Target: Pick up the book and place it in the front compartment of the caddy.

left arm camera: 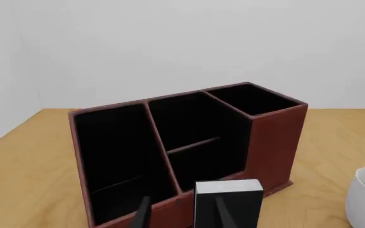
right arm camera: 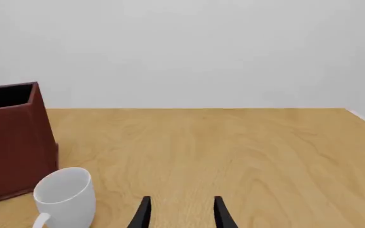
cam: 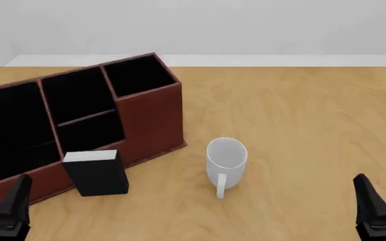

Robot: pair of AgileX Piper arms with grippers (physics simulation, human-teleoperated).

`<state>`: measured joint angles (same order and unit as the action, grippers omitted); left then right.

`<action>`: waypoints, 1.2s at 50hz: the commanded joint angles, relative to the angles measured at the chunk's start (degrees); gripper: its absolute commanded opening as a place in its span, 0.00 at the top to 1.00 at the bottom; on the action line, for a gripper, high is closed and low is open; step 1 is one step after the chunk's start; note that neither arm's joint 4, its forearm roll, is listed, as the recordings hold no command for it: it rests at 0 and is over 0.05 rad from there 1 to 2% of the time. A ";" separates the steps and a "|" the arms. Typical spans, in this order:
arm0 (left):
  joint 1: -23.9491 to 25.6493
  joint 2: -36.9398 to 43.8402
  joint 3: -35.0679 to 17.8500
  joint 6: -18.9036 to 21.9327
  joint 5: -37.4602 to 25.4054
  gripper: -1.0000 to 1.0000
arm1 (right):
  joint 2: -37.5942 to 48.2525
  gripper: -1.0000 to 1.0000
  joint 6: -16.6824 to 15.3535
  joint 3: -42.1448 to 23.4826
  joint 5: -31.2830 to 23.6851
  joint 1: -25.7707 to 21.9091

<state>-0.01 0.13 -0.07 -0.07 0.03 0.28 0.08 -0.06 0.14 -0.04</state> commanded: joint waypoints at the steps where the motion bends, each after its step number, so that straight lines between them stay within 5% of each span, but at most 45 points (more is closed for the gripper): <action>1: 0.00 0.61 -0.35 -0.43 0.14 0.00 | 1.37 0.00 0.04 -0.26 0.98 -0.11; 28: 0.34 1.21 -1.34 1.27 -0.07 0.00 | 2.81 0.00 -0.63 -0.36 1.75 -0.92; 60: -0.12 7.73 -9.99 1.38 -2.07 0.00 | 16.85 0.00 -0.99 -0.26 13.10 -0.71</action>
<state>-0.11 5.45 -7.09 0.81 -1.72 12.38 -0.66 -0.17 9.80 -0.59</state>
